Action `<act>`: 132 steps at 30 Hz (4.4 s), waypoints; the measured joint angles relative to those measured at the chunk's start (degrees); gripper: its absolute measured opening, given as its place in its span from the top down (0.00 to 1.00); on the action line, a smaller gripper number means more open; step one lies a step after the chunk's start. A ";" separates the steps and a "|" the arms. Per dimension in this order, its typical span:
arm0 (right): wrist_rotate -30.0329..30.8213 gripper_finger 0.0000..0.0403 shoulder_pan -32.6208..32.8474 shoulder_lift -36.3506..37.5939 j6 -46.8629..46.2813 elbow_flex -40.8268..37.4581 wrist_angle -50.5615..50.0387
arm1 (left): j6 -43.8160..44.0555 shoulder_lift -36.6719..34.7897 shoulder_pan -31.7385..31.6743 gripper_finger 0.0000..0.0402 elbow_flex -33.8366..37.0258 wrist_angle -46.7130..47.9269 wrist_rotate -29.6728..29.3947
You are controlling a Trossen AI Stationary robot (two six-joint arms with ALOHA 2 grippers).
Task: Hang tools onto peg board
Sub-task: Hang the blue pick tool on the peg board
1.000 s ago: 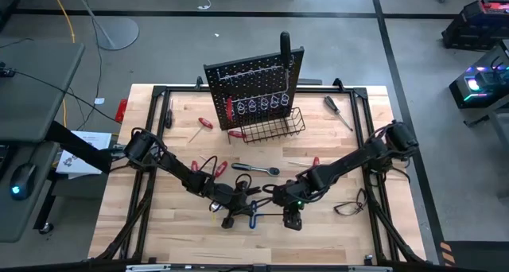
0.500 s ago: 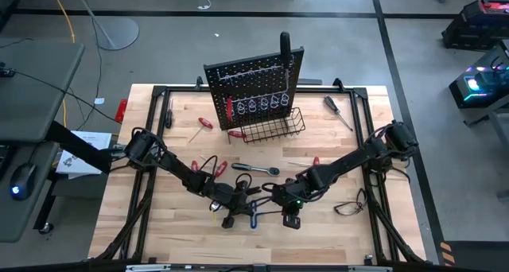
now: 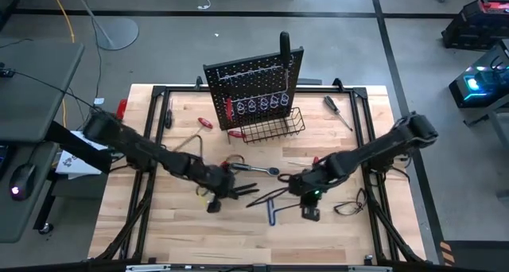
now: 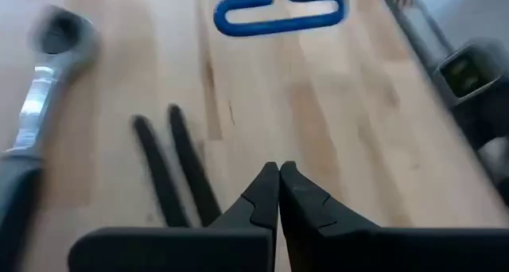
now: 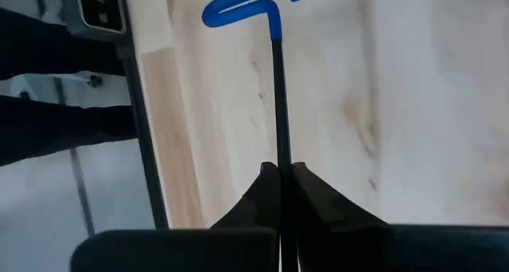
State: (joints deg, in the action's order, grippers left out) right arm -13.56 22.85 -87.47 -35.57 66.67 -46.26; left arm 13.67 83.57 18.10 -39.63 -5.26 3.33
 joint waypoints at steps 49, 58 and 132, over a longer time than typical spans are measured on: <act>58.73 1.00 -5.55 12.06 47.67 18.51 50.87 | -7.94 -0.90 -11.96 0.39 -43.35 -33.37 -30.66; 59.66 1.00 -5.77 9.45 46.15 18.49 50.49 | -8.96 -0.89 -11.94 0.39 -43.35 -33.99 -29.25; 76.50 0.44 -5.94 11.51 31.65 18.45 37.41 | -8.36 -16.73 -33.78 0.98 -41.28 19.65 -9.25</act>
State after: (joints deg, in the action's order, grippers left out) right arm 62.94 16.91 -75.96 -3.92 85.12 -8.84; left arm 5.31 66.83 -15.68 -80.91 14.38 -5.92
